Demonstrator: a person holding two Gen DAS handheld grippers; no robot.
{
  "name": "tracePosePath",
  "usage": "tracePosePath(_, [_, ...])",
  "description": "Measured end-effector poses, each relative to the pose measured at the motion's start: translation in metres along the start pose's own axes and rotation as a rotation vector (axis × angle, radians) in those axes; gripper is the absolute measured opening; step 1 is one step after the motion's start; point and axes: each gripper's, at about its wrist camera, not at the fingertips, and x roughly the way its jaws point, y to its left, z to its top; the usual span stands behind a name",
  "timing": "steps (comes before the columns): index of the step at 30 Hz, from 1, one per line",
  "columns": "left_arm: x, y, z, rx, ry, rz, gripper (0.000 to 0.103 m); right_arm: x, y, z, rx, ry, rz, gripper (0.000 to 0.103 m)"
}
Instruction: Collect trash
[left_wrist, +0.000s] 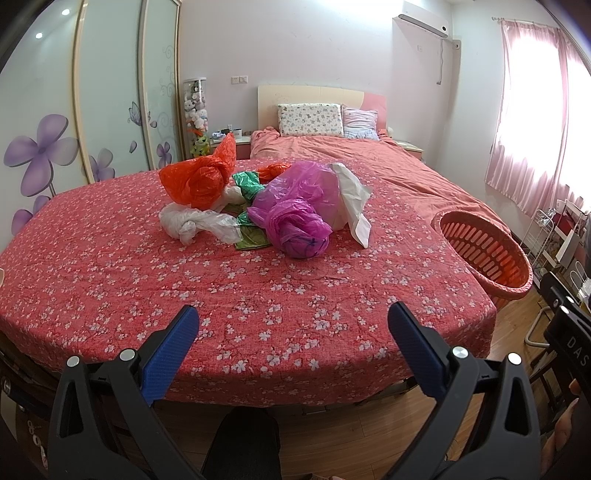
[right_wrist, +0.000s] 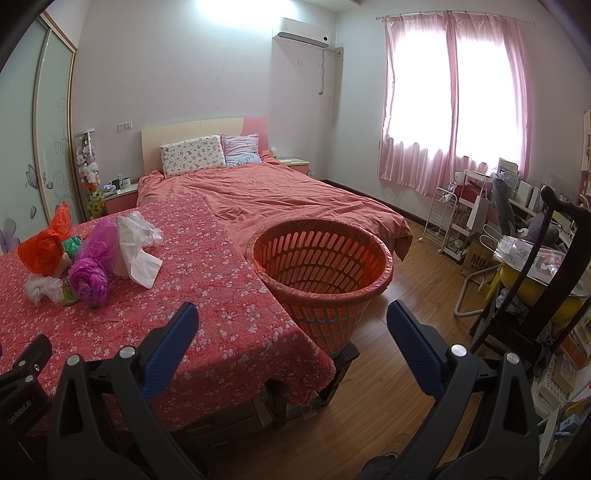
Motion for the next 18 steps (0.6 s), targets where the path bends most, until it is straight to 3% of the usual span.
tracePosePath(18, [0.0004,-0.0074,0.0007,-0.009,-0.003,-0.003,0.101,0.0020,0.0004,0.0014,0.003,0.001,0.007,0.099])
